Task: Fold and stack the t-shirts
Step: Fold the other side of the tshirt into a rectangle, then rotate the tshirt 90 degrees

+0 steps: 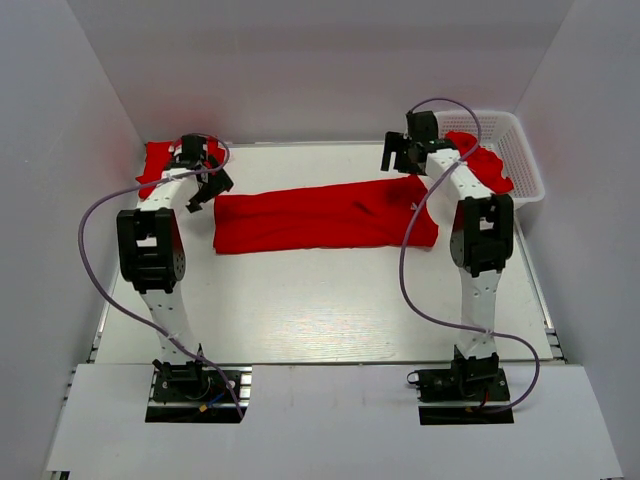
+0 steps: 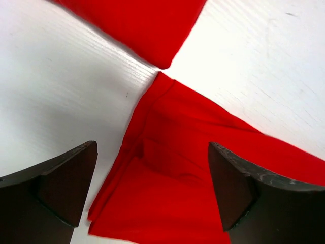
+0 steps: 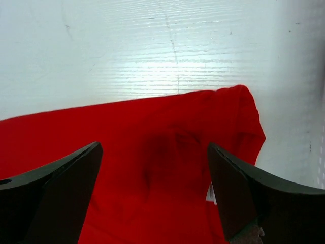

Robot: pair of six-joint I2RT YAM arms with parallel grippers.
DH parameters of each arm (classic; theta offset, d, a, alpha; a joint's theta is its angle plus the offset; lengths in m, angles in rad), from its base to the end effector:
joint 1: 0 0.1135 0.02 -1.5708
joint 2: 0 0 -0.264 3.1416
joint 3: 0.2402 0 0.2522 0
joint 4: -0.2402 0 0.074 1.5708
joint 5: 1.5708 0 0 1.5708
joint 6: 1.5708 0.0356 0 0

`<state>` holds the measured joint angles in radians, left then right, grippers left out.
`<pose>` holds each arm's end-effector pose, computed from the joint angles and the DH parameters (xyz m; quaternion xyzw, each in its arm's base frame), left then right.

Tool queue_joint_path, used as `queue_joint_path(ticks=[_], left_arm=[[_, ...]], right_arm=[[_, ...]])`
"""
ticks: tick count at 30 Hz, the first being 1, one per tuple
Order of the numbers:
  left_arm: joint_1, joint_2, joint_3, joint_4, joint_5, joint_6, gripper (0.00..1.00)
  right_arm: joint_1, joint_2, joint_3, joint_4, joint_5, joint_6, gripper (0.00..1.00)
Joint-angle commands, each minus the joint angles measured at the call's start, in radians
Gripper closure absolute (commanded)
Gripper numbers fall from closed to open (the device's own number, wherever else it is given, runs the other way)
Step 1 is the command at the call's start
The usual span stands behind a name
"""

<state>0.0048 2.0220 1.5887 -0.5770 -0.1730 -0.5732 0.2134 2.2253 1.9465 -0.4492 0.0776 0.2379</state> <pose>0.4406 0.0082 0.2103 -0.2957 0.9109 0.0024 0.2878 0.5034 0.1063 0.2404 0.0270 0.9116 0.0569 0.4063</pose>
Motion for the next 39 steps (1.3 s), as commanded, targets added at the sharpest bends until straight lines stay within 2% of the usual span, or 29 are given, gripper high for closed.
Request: queue_joint_path(ticks=[1, 6, 10, 12, 16, 20, 23, 27, 30, 33, 35, 37, 39], left_arm=[[-0.008, -0.117, 0.034, -0.018, 0.010, 0.077, 0.00], [-0.017, -0.115, 0.034, 0.017, 0.183, 0.144, 0.00], [-0.026, -0.072, -0.009, 0.080, 0.318, 0.170, 0.00], [-0.046, -0.051, -0.038, 0.106, 0.328, 0.179, 0.00], [-0.055, 0.018, -0.067, 0.080, 0.352, 0.179, 0.00], [-0.074, -0.026, -0.235, 0.124, 0.362, 0.133, 0.00], [-0.074, -0.071, -0.369, 0.124, 0.362, 0.121, 0.00], [-0.106, -0.164, -0.577, 0.014, 0.383, 0.110, 0.00], [-0.167, -0.281, -0.766, -0.035, 0.501, 0.101, 0.00], [-0.256, -0.382, -0.907, -0.066, 0.641, 0.072, 0.00], [-0.304, -0.413, -0.940, -0.095, 0.696, 0.059, 0.00], [-0.380, -0.424, -0.940, -0.142, 0.719, 0.059, 0.00], [-0.431, -0.413, -0.931, -0.152, 0.782, 0.059, 0.00]], right_arm=[[0.001, -0.131, -0.030, -0.014, -0.051, -0.025, 0.10], [0.006, -0.240, -0.205, -0.003, -0.212, -0.003, 0.10], [0.012, -0.303, -0.378, 0.033, -0.240, 0.032, 0.10], [0.011, -0.322, -0.453, 0.056, -0.240, 0.041, 0.10], [0.011, -0.305, -0.500, 0.070, -0.231, 0.067, 0.10], [0.004, -0.242, -0.505, 0.076, -0.233, 0.084, 0.10], [0.003, -0.173, -0.463, 0.073, -0.231, 0.089, 0.10], [0.001, -0.064, -0.348, 0.055, -0.248, 0.080, 0.10], [0.004, 0.067, -0.232, 0.084, -0.308, 0.049, 0.10], [0.009, 0.189, -0.077, 0.165, -0.470, 0.085, 0.10], [0.029, 0.276, 0.003, 0.263, -0.565, 0.125, 0.10], [0.050, 0.321, 0.057, 0.369, -0.599, 0.202, 0.10], [0.087, 0.416, 0.193, 0.421, -0.613, 0.239, 0.10]])
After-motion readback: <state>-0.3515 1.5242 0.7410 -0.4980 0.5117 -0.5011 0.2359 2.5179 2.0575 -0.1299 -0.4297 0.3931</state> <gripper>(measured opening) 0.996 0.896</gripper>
